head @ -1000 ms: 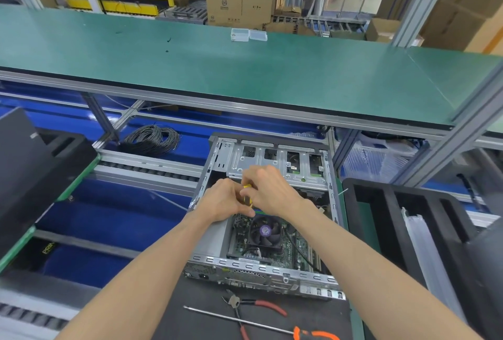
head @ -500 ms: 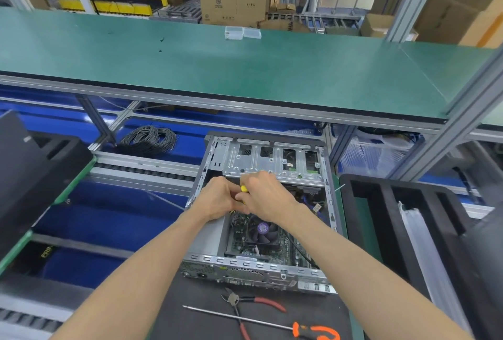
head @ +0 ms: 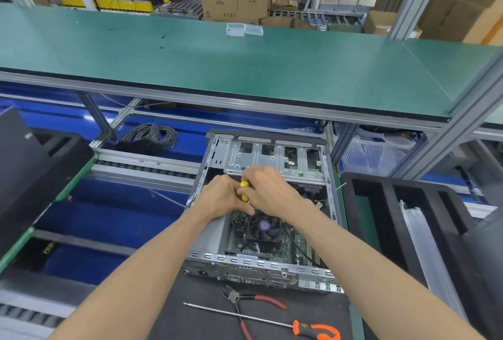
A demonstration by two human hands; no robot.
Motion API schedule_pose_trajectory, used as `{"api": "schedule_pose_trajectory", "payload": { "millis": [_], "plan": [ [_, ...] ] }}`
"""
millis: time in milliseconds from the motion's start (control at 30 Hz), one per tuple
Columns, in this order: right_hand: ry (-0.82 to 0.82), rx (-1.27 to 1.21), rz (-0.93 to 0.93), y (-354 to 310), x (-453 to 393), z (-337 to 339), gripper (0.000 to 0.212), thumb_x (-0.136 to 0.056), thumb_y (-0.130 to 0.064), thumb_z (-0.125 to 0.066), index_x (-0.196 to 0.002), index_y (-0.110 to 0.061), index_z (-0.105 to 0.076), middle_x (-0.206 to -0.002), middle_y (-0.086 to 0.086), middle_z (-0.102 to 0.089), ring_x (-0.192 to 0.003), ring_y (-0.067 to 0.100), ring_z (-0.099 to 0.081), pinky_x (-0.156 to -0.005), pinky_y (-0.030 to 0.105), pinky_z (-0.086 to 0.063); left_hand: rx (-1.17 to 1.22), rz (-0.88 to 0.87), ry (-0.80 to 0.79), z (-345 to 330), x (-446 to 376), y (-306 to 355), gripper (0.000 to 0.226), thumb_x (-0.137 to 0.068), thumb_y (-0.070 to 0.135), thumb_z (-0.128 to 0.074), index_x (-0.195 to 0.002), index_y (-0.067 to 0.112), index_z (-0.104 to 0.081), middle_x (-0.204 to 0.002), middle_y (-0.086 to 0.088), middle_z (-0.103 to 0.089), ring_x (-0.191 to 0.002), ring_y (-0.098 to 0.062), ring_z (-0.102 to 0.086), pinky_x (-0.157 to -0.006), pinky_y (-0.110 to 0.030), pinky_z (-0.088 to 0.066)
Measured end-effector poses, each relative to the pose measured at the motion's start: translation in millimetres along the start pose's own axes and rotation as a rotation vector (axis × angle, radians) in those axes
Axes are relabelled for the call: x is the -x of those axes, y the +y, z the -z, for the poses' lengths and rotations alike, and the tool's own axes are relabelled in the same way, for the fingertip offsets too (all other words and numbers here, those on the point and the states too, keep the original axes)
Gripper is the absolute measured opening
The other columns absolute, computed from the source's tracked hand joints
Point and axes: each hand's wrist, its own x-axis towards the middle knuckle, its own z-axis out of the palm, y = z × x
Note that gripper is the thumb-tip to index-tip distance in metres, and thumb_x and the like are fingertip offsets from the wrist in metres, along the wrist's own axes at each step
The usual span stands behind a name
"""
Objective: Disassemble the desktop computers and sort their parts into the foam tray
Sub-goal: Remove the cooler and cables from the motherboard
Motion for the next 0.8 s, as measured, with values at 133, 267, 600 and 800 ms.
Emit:
{"api": "schedule_pose_trajectory", "payload": {
  "millis": [133,267,600,800],
  "plan": [
    [-0.074,-0.043,0.015,-1,-2,3,0.013,-0.094,-0.015,-0.059,-0.097,-0.006,-0.068,-0.102,0.008,-0.065,-0.090,0.029,-0.059,-0.076,0.040,-0.048,0.073,-0.043,-0.063,3,1,-1,0.029,-0.064,0.025,-0.089,-0.052,0.032,-0.064,-0.049,0.014,-0.056,-0.048,-0.003,-0.044,-0.058,-0.028,-0.039],
    [-0.142,-0.011,0.096,-7,-6,12,0.020,-0.086,-0.009,-0.062,-0.102,-0.013,-0.075,-0.102,0.005,-0.064,-0.085,0.028,-0.059,-0.075,0.042,-0.050,0.105,-0.050,-0.050,7,2,-4,0.035,-0.066,0.013,-0.090,-0.049,0.032,-0.066,-0.052,0.009,-0.063,-0.047,-0.001,-0.049,-0.057,-0.024,-0.041],
    [-0.076,-0.023,-0.008,-6,-4,9,0.016,-0.095,-0.019,-0.060,-0.093,-0.005,-0.068,-0.099,0.010,-0.064,-0.089,0.030,-0.058,-0.074,0.040,-0.046,0.067,-0.056,-0.004,2,2,-2,0.026,-0.048,0.042,-0.093,-0.060,0.035,-0.072,-0.061,0.012,-0.069,-0.058,-0.003,-0.058,-0.065,-0.036,-0.051],
    [-0.156,-0.026,0.068,-4,-4,21,0.022,-0.092,-0.011,-0.062,-0.106,-0.016,-0.078,-0.090,-0.003,-0.053,-0.083,0.025,-0.055,-0.076,0.039,-0.049,0.086,-0.045,-0.030,5,3,-1,0.014,-0.065,0.016,-0.091,-0.069,0.021,-0.079,-0.067,0.002,-0.074,-0.068,-0.017,-0.067,-0.078,-0.043,-0.055]
  ]
}}
